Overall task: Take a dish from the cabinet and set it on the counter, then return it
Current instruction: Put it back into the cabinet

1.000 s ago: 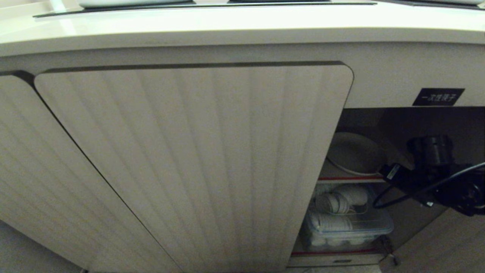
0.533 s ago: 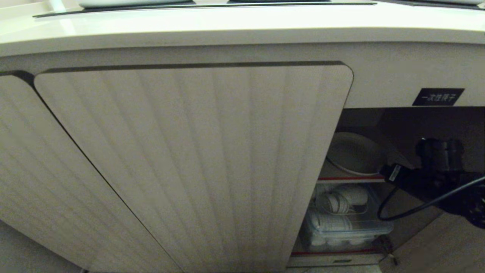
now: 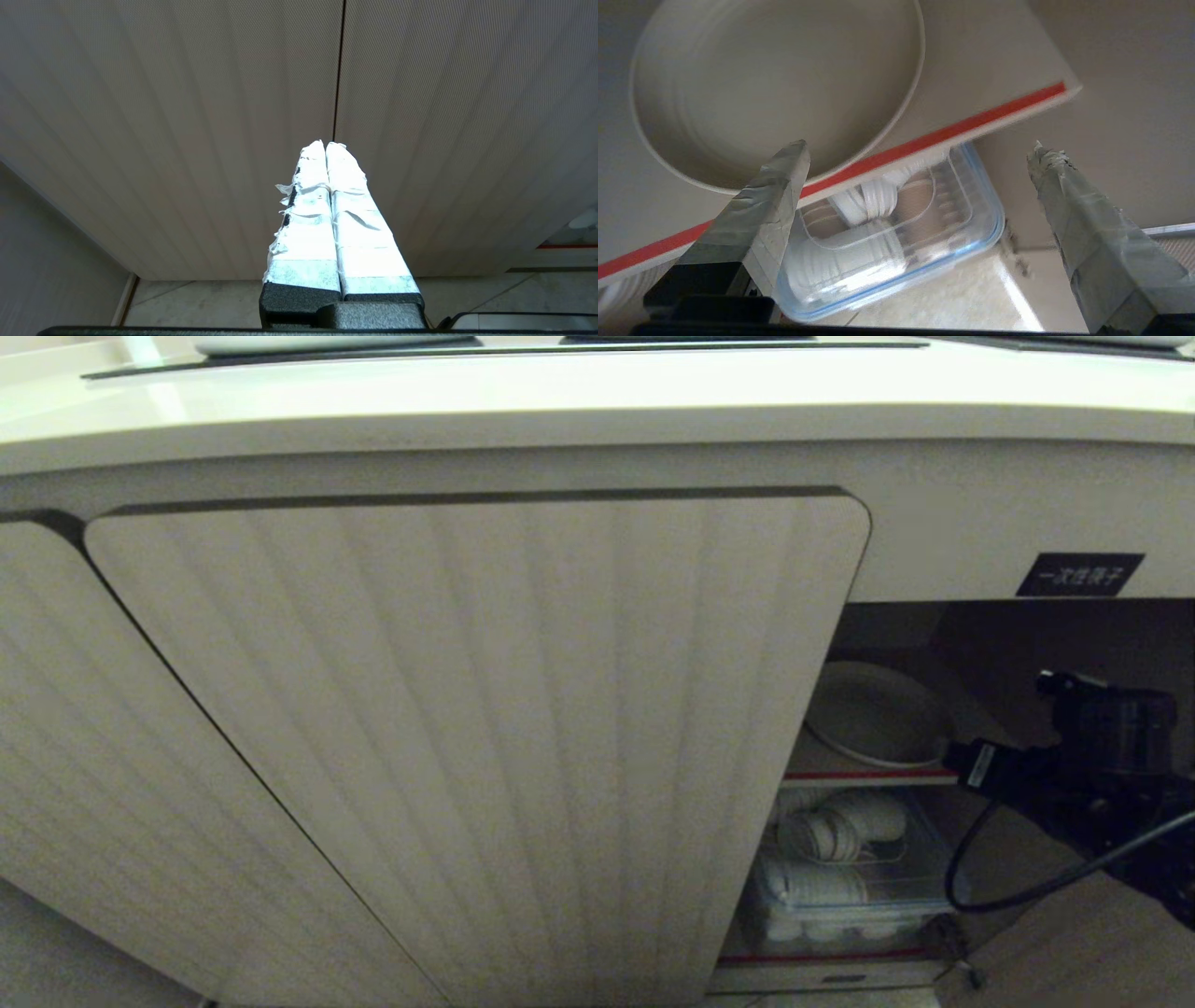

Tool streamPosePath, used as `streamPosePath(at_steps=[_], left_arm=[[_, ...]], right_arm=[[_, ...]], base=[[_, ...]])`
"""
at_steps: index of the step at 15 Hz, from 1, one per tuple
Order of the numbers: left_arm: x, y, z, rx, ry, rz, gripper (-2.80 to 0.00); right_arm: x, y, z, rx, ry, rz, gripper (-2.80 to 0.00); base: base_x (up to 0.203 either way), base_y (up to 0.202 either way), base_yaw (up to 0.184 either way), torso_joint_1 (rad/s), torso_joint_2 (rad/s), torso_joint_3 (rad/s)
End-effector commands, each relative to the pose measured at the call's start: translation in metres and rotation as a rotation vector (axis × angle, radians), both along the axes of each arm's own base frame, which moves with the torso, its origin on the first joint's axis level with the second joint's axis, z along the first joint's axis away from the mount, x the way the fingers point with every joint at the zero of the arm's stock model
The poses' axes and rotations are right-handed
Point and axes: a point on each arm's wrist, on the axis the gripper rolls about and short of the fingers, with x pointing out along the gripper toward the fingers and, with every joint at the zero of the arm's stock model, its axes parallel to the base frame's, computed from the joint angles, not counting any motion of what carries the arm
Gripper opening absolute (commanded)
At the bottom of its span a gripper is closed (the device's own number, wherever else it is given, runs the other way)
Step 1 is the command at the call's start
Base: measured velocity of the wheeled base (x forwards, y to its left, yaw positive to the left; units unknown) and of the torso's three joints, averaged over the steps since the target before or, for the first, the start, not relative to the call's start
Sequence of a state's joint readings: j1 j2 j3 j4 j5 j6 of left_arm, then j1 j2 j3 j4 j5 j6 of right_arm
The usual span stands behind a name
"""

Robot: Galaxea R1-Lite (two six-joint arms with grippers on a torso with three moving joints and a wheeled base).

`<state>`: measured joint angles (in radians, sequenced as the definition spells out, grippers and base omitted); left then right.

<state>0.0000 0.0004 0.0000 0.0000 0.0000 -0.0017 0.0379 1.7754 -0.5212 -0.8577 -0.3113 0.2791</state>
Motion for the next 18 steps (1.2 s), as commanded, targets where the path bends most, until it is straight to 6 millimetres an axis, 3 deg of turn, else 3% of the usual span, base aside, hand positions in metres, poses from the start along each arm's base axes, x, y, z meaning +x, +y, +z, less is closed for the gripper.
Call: streamPosePath(at_steps=[1,6,7,18], left_arm=[[0.0,0.0,0.0,0.0,0.0,0.0,-2.8],[0.0,0.0,0.0,0.0,0.0,0.0,-2.8],[0.0,0.0,0.0,0.0,0.0,0.0,-2.8],[0.0,0.0,0.0,0.0,0.0,0.0,-2.8]], right_arm=[[-0.004,0.0,0.001,-0.01,-0.009,0.003,0.0],[-0.014,0.0,0.003,-0.028,-0.015,0.012,0.0],[-0.016,0.0,0.003,-0.04,-0.02,0.016,-2.8],[-0.045,-0.002,0.008,-0.076,-0.051,0.033,-2.8]], base=[[0.0,0.0,0.0,0.0,0.0,0.0],[0.0,0.0,0.0,0.0,0.0,0.0],[0.0,0.0,0.0,0.0,0.0,0.0],[0.0,0.0,0.0,0.0,0.0,0.0]])
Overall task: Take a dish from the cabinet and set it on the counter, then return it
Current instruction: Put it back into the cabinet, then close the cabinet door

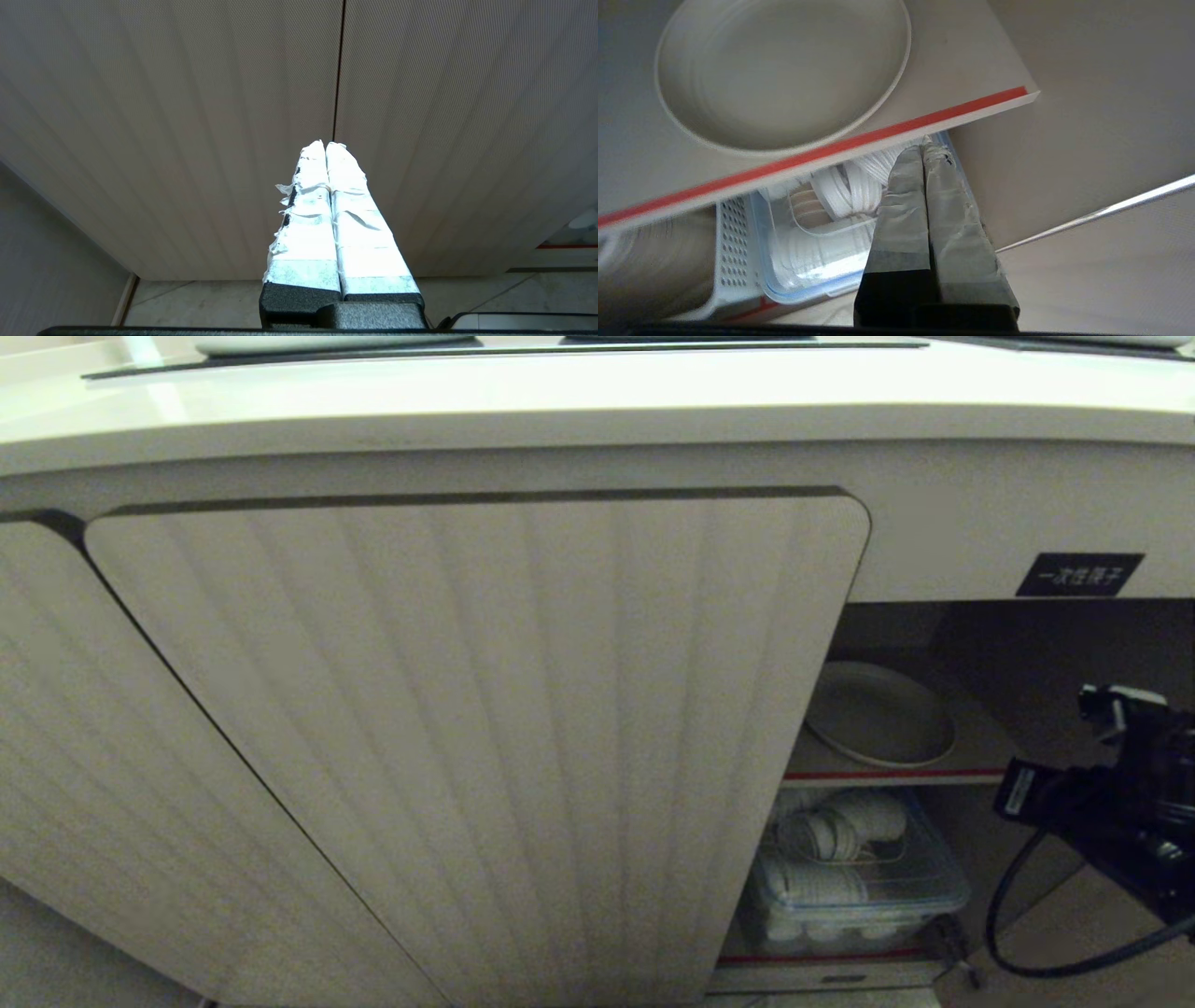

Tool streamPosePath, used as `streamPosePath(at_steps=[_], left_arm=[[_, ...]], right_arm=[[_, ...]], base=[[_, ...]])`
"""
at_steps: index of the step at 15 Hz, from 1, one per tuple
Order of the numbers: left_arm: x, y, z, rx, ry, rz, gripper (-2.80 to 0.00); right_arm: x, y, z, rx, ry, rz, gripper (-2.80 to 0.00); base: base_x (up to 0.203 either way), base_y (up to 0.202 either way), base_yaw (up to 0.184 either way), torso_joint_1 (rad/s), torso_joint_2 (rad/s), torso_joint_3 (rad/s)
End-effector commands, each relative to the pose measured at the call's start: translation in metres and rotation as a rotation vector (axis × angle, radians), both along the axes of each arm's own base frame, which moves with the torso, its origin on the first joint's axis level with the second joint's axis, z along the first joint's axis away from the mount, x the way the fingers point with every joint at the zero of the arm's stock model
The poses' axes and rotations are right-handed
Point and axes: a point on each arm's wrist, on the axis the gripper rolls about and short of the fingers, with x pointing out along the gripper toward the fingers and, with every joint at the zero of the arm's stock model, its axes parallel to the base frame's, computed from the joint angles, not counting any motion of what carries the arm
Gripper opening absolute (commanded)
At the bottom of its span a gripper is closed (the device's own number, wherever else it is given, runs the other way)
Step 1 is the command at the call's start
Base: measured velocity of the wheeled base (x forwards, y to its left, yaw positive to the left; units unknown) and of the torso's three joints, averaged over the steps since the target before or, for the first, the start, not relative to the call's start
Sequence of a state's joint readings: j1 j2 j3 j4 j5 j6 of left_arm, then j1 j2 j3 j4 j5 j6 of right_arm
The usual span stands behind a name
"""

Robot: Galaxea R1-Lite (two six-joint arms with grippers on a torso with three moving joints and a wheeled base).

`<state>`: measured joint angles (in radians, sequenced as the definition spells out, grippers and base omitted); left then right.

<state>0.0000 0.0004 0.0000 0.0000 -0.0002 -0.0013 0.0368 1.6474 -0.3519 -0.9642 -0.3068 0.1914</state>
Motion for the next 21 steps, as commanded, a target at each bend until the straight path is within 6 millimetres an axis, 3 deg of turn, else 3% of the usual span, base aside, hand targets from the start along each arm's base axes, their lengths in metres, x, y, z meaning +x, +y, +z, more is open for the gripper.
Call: streamPosePath(at_steps=[1,21], left_arm=[[0.0,0.0,0.0,0.0,0.0,0.0,-2.8],[0.0,0.0,0.0,0.0,0.0,0.0,-2.8]], right_arm=[[-0.007,0.0,0.003,-0.006,-0.014,0.004,-2.8],[-0.096,-0.001,0.005,-0.071,-0.031,0.097,-2.8]], base=[[0.0,0.0,0.0,0.0,0.0,0.0],[0.0,0.0,0.0,0.0,0.0,0.0]])
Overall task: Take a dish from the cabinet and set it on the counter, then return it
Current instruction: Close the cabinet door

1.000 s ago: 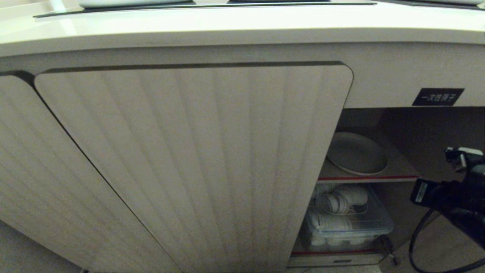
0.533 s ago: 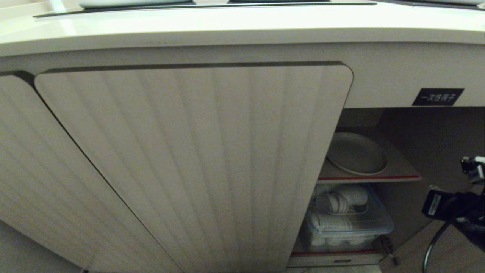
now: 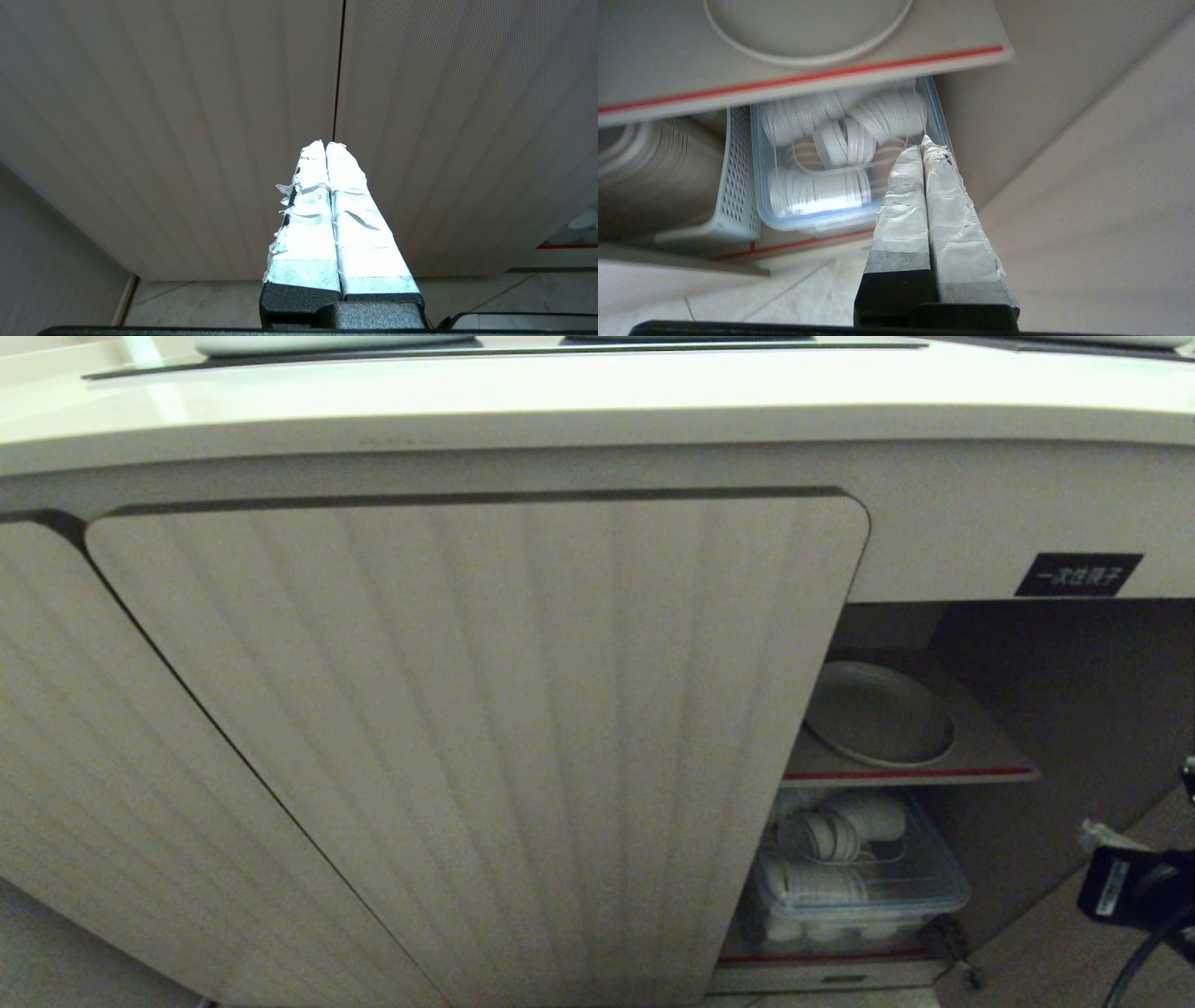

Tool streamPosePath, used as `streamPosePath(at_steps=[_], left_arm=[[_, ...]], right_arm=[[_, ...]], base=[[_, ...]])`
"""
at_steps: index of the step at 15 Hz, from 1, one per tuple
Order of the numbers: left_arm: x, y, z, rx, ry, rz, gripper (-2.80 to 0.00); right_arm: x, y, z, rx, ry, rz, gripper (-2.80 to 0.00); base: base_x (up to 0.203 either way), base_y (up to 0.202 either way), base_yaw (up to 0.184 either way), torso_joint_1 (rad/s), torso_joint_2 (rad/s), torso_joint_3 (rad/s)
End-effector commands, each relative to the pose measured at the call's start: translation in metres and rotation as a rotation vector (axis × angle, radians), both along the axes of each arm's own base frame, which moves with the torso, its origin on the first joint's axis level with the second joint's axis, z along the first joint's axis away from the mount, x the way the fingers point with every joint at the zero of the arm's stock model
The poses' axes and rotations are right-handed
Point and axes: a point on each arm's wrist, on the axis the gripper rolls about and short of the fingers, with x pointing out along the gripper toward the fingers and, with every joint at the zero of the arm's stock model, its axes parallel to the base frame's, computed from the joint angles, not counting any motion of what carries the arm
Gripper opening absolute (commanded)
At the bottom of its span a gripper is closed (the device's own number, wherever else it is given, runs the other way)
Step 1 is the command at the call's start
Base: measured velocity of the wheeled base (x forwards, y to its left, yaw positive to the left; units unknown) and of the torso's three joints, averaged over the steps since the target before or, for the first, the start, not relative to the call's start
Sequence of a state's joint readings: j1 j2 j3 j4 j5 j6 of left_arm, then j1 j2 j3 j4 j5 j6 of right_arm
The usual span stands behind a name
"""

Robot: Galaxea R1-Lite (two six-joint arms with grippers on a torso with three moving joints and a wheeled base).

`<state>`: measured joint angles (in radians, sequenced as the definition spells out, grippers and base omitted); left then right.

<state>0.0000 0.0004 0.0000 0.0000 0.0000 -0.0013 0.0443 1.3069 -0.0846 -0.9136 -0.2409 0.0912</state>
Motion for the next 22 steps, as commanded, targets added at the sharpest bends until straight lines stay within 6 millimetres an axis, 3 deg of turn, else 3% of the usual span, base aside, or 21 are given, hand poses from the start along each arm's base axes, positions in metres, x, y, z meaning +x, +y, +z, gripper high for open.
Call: streamPosePath(at_steps=[1,10,22], left_arm=[[0.0,0.0,0.0,0.0,0.0,0.0,-2.8],[0.0,0.0,0.0,0.0,0.0,0.0,-2.8],[0.0,0.0,0.0,0.0,0.0,0.0,-2.8]], right_arm=[[-0.015,-0.001,0.002,-0.001,-0.039,0.001,-2.8],[-0.065,-0.003,0.009,-0.059,-0.133,0.025,-2.8],[-0.132,-0.006,-0.024,-0.152,-0.019,0.029,-2.8]], base=[[0.0,0.0,0.0,0.0,0.0,0.0],[0.0,0.0,0.0,0.0,0.0,0.0],[0.0,0.0,0.0,0.0,0.0,0.0]])
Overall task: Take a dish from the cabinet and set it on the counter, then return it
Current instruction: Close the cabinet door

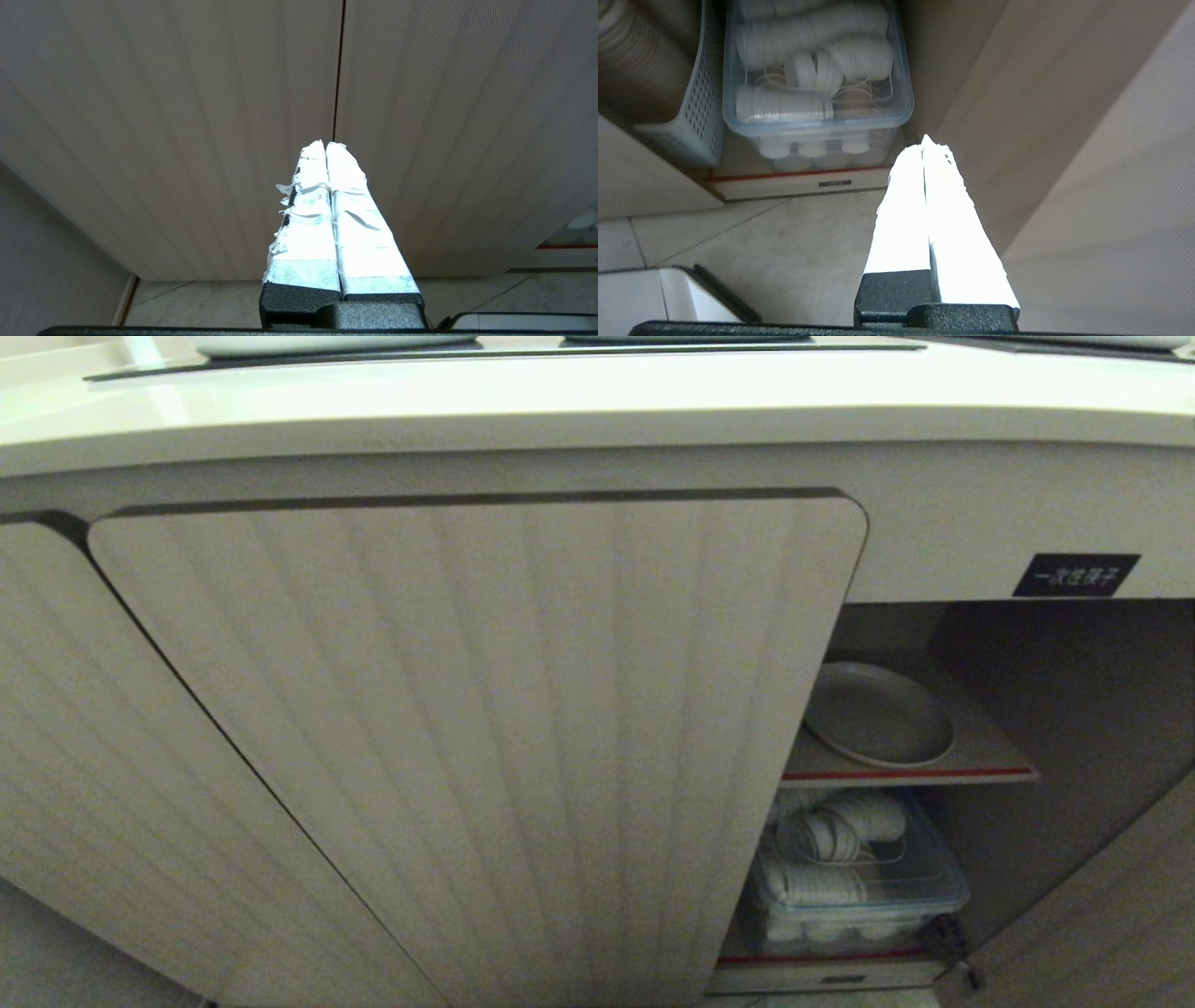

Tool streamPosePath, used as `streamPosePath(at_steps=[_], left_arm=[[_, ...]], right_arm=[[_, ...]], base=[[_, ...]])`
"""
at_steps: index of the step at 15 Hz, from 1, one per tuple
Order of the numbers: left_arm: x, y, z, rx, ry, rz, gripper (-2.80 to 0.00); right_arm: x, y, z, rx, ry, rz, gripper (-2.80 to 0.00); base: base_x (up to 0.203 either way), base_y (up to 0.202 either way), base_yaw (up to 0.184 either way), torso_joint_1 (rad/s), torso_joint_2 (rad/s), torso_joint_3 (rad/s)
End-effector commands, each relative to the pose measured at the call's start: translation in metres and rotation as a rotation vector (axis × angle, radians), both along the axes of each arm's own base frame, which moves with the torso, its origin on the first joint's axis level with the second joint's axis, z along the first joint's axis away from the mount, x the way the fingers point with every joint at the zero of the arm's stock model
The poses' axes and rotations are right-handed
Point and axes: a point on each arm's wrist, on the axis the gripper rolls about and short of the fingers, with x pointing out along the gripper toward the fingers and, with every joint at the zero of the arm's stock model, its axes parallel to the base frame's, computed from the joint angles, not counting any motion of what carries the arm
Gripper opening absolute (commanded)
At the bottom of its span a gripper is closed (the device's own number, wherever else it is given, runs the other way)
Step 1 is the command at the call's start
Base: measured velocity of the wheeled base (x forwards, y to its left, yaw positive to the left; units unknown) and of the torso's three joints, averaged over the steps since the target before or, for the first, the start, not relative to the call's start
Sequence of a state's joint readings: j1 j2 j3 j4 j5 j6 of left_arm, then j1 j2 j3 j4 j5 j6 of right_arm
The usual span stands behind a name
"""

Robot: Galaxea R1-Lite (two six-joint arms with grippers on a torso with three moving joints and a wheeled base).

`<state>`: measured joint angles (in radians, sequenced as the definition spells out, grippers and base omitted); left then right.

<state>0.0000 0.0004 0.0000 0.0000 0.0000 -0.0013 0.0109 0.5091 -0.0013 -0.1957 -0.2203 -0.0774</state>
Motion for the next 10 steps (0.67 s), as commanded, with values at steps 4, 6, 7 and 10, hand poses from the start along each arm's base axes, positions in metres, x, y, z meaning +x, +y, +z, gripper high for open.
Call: streamPosePath(at_steps=[4,6,7,10], left_arm=[[0.0,0.0,0.0,0.0,0.0,0.0,-2.8],[0.0,0.0,0.0,0.0,0.0,0.0,-2.8],[0.0,0.0,0.0,0.0,0.0,0.0,-2.8],[0.0,0.0,0.0,0.0,0.0,0.0,-2.8]], right_arm=[[-0.022,0.003,-0.009,0.04,-0.092,0.133,-2.8],[-0.029,0.004,-0.016,0.033,-0.085,0.16,-2.8],[-0.03,0.004,-0.017,0.03,-0.085,0.166,-2.8],[-0.034,0.005,-0.017,0.032,-0.133,0.179,-2.8]], base=[[0.0,0.0,0.0,0.0,0.0,0.0],[0.0,0.0,0.0,0.0,0.0,0.0],[0.0,0.0,0.0,0.0,0.0,0.0],[0.0,0.0,0.0,0.0,0.0,0.0]])
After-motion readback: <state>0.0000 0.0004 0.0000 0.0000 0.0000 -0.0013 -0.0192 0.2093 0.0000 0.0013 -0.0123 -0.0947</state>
